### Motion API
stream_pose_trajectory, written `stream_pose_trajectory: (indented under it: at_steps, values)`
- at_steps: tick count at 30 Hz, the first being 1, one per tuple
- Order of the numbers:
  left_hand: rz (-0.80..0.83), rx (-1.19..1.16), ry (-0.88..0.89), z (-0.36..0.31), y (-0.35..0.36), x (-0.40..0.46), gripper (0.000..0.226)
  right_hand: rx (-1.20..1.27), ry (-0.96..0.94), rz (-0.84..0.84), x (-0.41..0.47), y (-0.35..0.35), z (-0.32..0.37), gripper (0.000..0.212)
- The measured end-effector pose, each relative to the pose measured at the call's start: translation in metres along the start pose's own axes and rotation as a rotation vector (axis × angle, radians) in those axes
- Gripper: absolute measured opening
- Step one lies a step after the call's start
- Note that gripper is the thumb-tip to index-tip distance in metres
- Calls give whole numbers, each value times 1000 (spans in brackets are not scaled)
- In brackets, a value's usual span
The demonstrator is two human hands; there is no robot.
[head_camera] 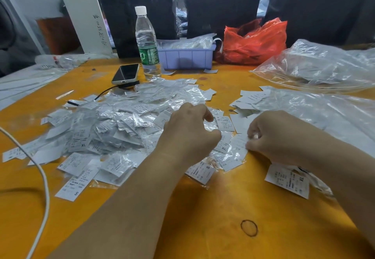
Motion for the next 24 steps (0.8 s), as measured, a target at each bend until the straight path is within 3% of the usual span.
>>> stream_pose_trajectory:
  at_steps: [3,8,13,18,24]
  values:
    - [3,-6,28,-1,2,0,24,-15,-43,-50,-1,1,3,11]
    - [-45,-36,66,-2,0,1,21,-13,-129,-139,0,2,4,20]
    - [-60,-203,111,-4,-3,2,7,297,-349,-296,-4,-2,8,18]
    - [9,-356,157,-7,-1,2,12,521,-522,-335,-10,-4,13,19]
    - [20,-371,177,-6,-4,0,10,620,-550,-374,-10,-6,15,19]
Point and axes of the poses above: each hand's wrist, its own x-axis towards the middle knuckle, its own y-axis out of the palm, z = x × y, the point moved 3 cm from there along x, towards the middle knuckle, and after that the axes turned 15 degrees about z, right-handed, at the moved point
